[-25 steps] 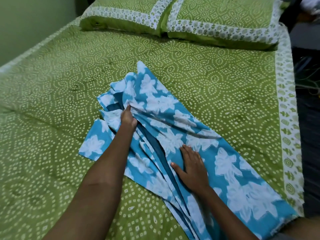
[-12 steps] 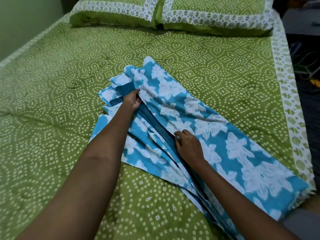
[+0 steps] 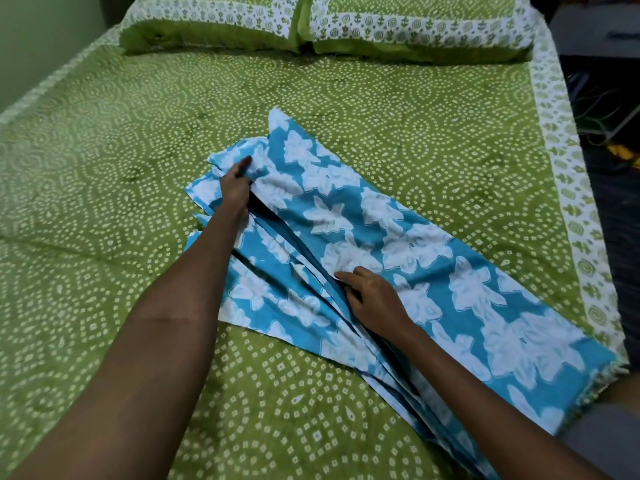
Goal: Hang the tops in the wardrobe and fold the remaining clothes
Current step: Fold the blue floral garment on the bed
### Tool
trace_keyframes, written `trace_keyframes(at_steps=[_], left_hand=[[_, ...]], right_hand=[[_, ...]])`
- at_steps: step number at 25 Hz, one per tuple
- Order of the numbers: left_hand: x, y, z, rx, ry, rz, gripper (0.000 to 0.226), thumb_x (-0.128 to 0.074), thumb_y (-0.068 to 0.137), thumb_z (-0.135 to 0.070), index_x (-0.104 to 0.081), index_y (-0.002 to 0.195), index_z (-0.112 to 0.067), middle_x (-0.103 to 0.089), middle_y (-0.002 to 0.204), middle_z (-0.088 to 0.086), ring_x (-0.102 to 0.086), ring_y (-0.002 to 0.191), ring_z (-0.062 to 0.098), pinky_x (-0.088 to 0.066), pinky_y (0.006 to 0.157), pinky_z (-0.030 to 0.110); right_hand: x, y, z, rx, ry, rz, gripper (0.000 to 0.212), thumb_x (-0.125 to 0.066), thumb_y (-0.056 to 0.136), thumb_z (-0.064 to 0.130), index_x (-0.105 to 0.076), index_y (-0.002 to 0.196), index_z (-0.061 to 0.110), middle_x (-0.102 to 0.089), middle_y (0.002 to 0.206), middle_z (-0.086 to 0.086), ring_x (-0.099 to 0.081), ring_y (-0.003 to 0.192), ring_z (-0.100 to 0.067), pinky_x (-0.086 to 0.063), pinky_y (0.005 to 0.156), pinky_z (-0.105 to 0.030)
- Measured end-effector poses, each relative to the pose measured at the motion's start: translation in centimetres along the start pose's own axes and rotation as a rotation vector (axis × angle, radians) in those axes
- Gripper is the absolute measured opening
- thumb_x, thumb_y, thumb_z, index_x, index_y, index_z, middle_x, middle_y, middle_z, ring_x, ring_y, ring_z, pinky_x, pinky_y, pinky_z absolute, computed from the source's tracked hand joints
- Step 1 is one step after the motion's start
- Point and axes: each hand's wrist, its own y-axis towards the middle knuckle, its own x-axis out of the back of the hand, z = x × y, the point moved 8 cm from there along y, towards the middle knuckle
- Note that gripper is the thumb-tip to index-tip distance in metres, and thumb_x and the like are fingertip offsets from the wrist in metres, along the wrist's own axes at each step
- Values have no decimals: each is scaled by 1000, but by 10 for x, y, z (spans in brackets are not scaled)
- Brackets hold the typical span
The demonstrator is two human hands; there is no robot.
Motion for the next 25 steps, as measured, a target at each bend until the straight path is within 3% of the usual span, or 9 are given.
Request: trace_keyframes(at_steps=[4,6,9,12,13,15,18,20,25], left_hand=[[38,13,10,-88,270,-141,47,-42,85,0,-52,131,-5,-56,127,18,-60,106,32,-48,87,31],[46,16,34,-18,425,-92,48,-46,82,-8,-51,130,-4,-56,124,23,-55,113,42,-46,94,48],[35,7,11,-28,737,-131,45,-48,88,-13,-46,131,-1,-41,137,24,-43,124,39,-35,102,43],[-3,-47,-50,-409,731,-227,39,-48,86,-6,-50,125,0,-38,138,19,-41,125,32,-32,103,36],[-28,-73,-56,-544,666,-113,37,-47,84,-1,-52,120,-1,-44,133,18,-46,119,29,-37,100,37],[-87,-130,-35,-745,682,260,34,-46,87,-2,-55,120,-6,-49,132,14,-51,115,25,-44,95,42],[-146,-178,39,-842,1145,758,49,-32,97,-36,-36,144,-20,-27,154,3,-21,142,21,-12,116,41],[-146,-136,47,-780,1286,674,54,-25,99,-47,-18,149,-27,-10,158,-4,-4,146,17,2,115,41],[-109,-12,16,-612,1325,423,54,-24,101,-44,-9,150,-29,-4,159,-4,0,146,17,-2,116,45]], right_hand=[[-2,-9,5,65,40,57,35,-49,89,9,-63,120,5,-60,88,-12,-60,75,-27,-41,62,-26],[-18,-21,1,12,22,207,41,-46,90,16,-58,128,10,-61,96,-12,-60,85,-30,-36,64,-24],[-11,-15,1,-110,133,320,36,-52,92,24,-60,126,14,-63,106,-6,-58,96,-21,-41,74,-26],[32,11,-9,-153,125,-14,33,-46,92,26,-68,107,6,-65,105,-8,-58,95,-21,-45,79,-34],[36,16,-15,-136,60,-44,36,-43,93,25,-64,114,6,-62,116,-10,-55,106,-22,-44,86,-35],[11,16,-23,-50,-133,169,50,-29,99,34,-44,138,7,-41,145,-10,-35,134,-22,-28,111,-36],[-15,1,-40,6,-304,333,79,7,89,60,-15,150,15,-11,158,-1,-3,146,-14,7,114,-27],[-15,0,-47,-10,-310,286,84,8,83,64,-14,150,18,-9,158,4,-1,145,-10,11,113,-24],[-19,-3,-55,18,-259,233,74,3,90,62,-17,150,22,-11,155,11,0,143,-5,10,115,-22]])
